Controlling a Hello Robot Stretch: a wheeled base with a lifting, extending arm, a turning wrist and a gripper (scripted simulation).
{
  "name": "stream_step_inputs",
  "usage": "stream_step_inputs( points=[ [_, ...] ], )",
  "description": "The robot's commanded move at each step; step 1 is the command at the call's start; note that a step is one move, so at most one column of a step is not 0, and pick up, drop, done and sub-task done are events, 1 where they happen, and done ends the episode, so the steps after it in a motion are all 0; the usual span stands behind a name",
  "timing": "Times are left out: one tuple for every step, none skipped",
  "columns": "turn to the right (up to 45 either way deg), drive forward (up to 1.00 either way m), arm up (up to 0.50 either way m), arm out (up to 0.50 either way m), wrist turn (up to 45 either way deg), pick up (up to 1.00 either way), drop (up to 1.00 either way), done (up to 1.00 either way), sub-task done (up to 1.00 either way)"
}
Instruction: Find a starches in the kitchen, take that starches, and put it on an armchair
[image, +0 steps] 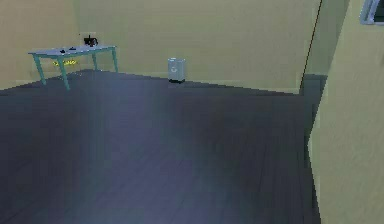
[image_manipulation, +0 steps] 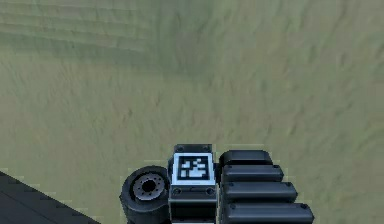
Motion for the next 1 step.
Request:
stream_step_inputs(
  points=[
    [0.0,0.35,0.0,0.0,0.0,0.0,0.0,0.0,0.0]
  ],
)
